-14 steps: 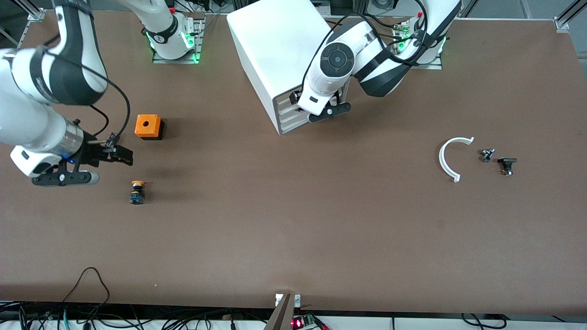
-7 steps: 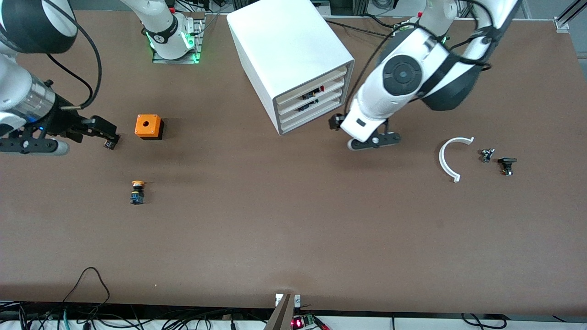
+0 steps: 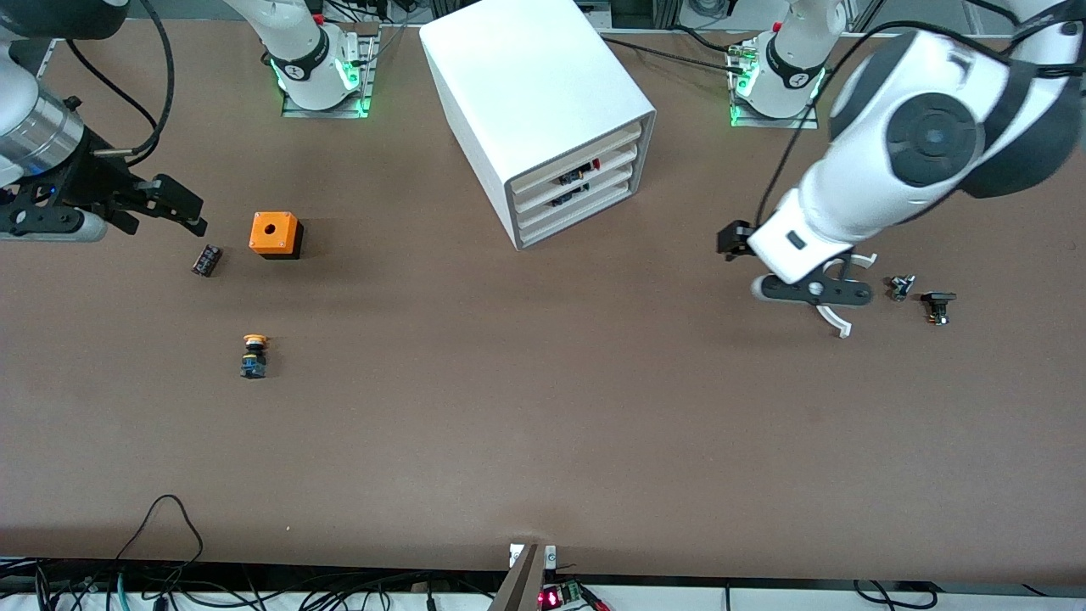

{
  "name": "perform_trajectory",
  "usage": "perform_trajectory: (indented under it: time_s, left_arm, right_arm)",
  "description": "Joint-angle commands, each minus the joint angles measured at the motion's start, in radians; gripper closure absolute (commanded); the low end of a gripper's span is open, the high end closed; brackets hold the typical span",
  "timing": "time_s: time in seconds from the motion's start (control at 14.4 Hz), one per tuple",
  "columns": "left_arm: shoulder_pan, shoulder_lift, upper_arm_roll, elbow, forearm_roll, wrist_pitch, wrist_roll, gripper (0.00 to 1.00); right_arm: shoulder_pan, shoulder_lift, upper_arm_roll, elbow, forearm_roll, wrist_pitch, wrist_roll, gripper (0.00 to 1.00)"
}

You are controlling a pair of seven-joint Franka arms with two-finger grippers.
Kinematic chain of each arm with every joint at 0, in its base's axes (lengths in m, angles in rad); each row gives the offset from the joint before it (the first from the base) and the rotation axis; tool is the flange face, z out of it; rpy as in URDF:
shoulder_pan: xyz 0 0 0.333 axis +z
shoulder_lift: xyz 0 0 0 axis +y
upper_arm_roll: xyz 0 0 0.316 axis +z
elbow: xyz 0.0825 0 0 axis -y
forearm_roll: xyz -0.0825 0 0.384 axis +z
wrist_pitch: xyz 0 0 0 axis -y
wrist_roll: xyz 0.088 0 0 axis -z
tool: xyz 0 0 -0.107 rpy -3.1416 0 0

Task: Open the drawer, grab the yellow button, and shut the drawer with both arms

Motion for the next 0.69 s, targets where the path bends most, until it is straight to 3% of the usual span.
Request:
perform_trajectory:
  time_s: [0.0,0.14,0.28,0.42,0.62]
  left_arm:
    - [-0.015,-0.047,0.079,0.057,0.021,-0.067,0.153,0.00]
    - [-0.105,-0.102,0.242,0.037,0.000,-0.063,0.294,0.00]
    - [-0.226,-0.153,0.459,0.009,-0.078,-0.058,0.412,0.00]
    - [-0.335,-0.230,0.649,-0.072,-0.128,0.009,0.498,0.00]
    - [-0.393,-0.354,0.757,-0.228,-0.132,0.153,0.575,0.00]
  right_arm:
    - [-0.020,-0.072,0.027,-0.067,-0.016,-0.002,0.028,0.00]
    - [-0.014,-0.051,0.032,-0.007,-0.019,-0.072,0.031,0.00]
    - [-0.019,-0.031,0.029,0.024,-0.016,-0.086,0.036,0.00]
    - [-0.022,-0.029,0.024,0.024,-0.016,-0.089,0.019,0.00]
    - [-0.019,-0.026,0.027,0.032,-0.016,-0.083,0.001,0.00]
